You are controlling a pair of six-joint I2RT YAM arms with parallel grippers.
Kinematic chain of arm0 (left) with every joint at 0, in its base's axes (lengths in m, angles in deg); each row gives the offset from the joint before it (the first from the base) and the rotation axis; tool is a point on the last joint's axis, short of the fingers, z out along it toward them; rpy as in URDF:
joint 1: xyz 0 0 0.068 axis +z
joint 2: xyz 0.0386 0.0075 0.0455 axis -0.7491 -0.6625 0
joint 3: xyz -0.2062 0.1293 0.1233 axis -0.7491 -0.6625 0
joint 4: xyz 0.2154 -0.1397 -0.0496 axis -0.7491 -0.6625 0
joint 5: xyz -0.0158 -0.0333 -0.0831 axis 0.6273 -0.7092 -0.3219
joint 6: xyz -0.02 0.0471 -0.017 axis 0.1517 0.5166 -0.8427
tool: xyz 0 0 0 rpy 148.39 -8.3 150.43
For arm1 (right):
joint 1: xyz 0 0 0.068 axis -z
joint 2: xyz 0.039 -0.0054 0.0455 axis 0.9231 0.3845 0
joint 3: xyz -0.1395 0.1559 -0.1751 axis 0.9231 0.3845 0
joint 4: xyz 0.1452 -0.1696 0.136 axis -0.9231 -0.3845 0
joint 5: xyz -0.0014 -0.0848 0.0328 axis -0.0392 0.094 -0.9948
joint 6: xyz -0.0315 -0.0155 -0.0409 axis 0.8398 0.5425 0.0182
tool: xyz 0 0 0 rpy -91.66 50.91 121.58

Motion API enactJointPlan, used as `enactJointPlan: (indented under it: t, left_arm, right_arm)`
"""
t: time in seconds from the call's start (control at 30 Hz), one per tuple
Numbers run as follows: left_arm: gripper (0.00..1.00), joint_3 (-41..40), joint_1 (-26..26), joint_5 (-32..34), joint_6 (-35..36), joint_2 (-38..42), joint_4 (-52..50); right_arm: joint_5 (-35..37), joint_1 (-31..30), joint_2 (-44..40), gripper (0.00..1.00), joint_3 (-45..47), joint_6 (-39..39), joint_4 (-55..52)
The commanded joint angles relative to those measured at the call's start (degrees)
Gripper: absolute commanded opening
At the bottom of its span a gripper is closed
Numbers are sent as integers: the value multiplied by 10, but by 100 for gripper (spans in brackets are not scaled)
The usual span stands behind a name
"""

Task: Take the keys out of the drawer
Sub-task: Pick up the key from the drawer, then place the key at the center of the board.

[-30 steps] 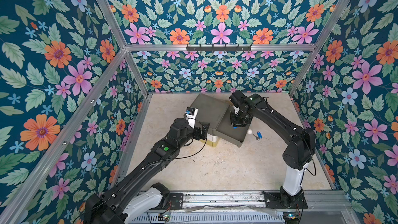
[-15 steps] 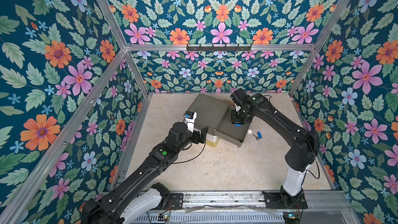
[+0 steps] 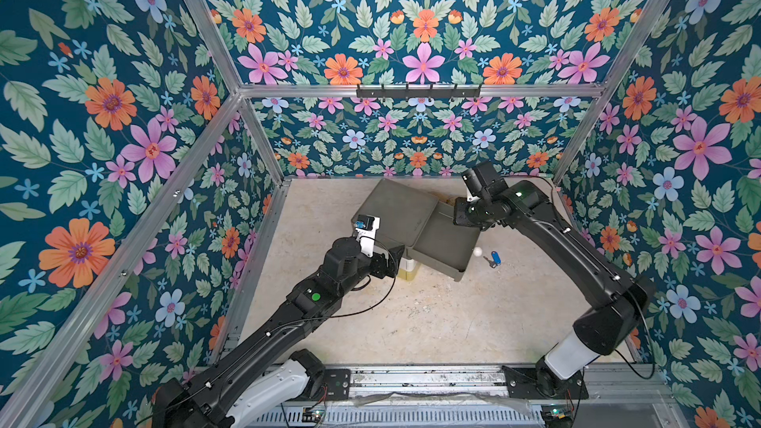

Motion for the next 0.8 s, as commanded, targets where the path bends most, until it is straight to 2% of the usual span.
enactJointPlan:
  t: [0.0, 0.17, 0.3, 0.43, 0.6, 0.77]
  left_arm:
    - [99, 7, -7, -45, -59, -10, 33]
    - [99, 19, -12, -86, -126, -39, 32]
    - [99, 27, -28, -96, -155, -51, 51]
    - [99, 28, -57, -61, -151, -48, 78]
    - [99, 26, -83, -18, -130, -48, 92]
    - [99, -20, -118, 20, -136, -55, 153]
  right_arm:
    - [19, 0, -43, 0, 19, -27, 54]
    - [32, 15, -115, 0, 65, -39, 75]
    - [20, 62, -184, 0, 133, -44, 86]
    - [-9, 127, -246, 0, 216, -39, 108]
    - [-79, 220, -294, 0, 334, -30, 166]
    - [-128, 250, -303, 0, 412, -29, 206]
